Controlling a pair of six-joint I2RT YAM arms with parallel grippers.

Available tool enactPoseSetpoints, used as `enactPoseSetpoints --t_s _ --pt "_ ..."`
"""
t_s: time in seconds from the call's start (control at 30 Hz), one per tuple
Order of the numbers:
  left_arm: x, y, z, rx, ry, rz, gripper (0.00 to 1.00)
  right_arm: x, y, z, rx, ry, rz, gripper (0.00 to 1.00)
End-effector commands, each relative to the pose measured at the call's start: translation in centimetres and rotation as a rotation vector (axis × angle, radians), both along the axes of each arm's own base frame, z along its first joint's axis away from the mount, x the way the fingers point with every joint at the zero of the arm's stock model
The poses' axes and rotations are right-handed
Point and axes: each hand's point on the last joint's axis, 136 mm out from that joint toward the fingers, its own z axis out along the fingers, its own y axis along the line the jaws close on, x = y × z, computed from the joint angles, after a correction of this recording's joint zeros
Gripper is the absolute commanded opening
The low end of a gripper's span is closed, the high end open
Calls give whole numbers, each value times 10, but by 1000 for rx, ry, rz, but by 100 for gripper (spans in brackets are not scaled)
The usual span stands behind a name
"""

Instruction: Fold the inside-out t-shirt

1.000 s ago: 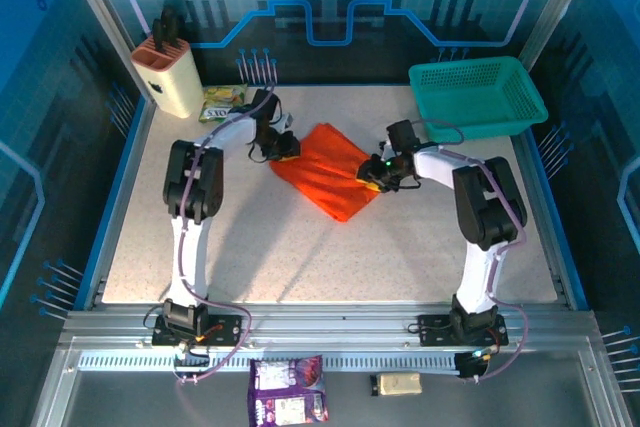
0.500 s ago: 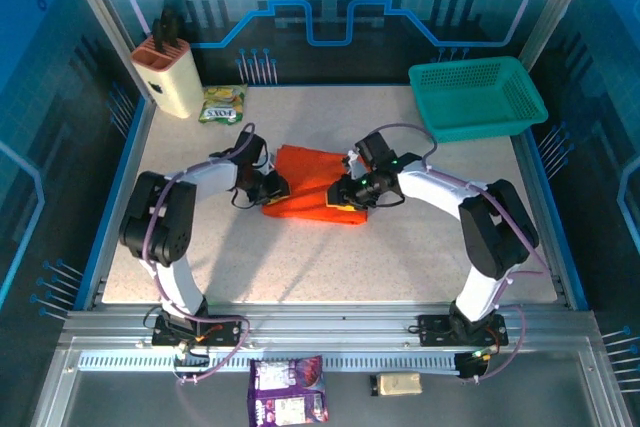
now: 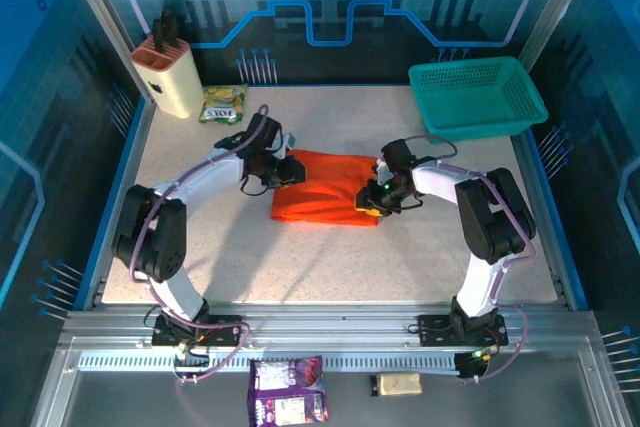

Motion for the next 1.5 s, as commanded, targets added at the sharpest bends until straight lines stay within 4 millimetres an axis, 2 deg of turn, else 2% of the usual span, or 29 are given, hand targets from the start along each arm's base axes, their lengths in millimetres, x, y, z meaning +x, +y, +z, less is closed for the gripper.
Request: enactPoseSetpoints --t_s 0.0,0.13,0.3,0.43,0.53,0.6,0.67,0.77,0.97,1.03,1.17,1.33,1.47 --pt "-20 -19 -30 40 100 -89 22 -32 -26 -13 -83 81 35 35" --pt "-39 -29 -63 65 174 -131 18 -51 -40 -9 -131 121 84 35" --pt "-75 -17 -88 83 258 -108 18 -66 -63 -5 -215 148 89 36" --pt "-109 -15 -88 55 291 -85 18 -68 -74 3 -275 145 93 36" --pt "-116 -24 -65 -25 247 -70 18 -64 -68 16 -240 121 99 36" --pt "-108 -24 -43 -52 181 -46 21 -59 -58 30 -191 86 102 36" --pt "-91 -16 -24 -48 116 -8 23 -53 -46 45 -138 40 113 36" --pt "-60 -1 -11 -62 68 52 23 -48 -31 61 -104 4 127 35" --pt "3 12 -9 -75 64 40 26 -55 0 72 -73 -10 183 35" --pt "19 9 -9 -86 71 11 29 -57 5 71 -84 -10 196 35" --pt "46 16 -23 -36 97 -17 32 -61 13 65 -94 -9 209 35" --pt "65 28 -35 -2 124 -17 35 -76 49 61 -53 -9 281 35" --pt "68 34 -41 -1 159 -18 35 -85 75 57 -31 -2 310 35"
